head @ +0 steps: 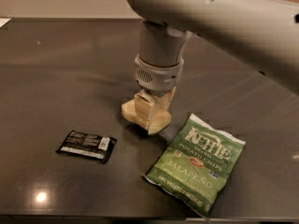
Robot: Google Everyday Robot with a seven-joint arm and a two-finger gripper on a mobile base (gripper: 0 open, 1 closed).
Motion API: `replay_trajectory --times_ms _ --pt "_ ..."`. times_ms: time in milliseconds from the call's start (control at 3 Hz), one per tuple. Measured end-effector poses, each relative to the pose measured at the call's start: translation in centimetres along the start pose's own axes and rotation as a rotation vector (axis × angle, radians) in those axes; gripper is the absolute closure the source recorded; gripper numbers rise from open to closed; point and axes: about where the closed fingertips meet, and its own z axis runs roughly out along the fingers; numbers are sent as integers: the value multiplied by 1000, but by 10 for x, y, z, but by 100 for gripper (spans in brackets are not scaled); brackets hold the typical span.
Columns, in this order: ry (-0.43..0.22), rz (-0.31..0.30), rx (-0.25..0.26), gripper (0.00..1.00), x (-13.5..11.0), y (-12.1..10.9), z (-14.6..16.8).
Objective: Move sponge near green jalapeno chip bag
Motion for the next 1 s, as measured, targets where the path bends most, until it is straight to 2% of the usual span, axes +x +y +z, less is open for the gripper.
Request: replay_trajectory --times_ms 333,667,1000 --pt "13 27 14 84 19 0 2" --pt "25 57 35 60 34 -3 3" --pt "13 55 37 38 31 -3 3"
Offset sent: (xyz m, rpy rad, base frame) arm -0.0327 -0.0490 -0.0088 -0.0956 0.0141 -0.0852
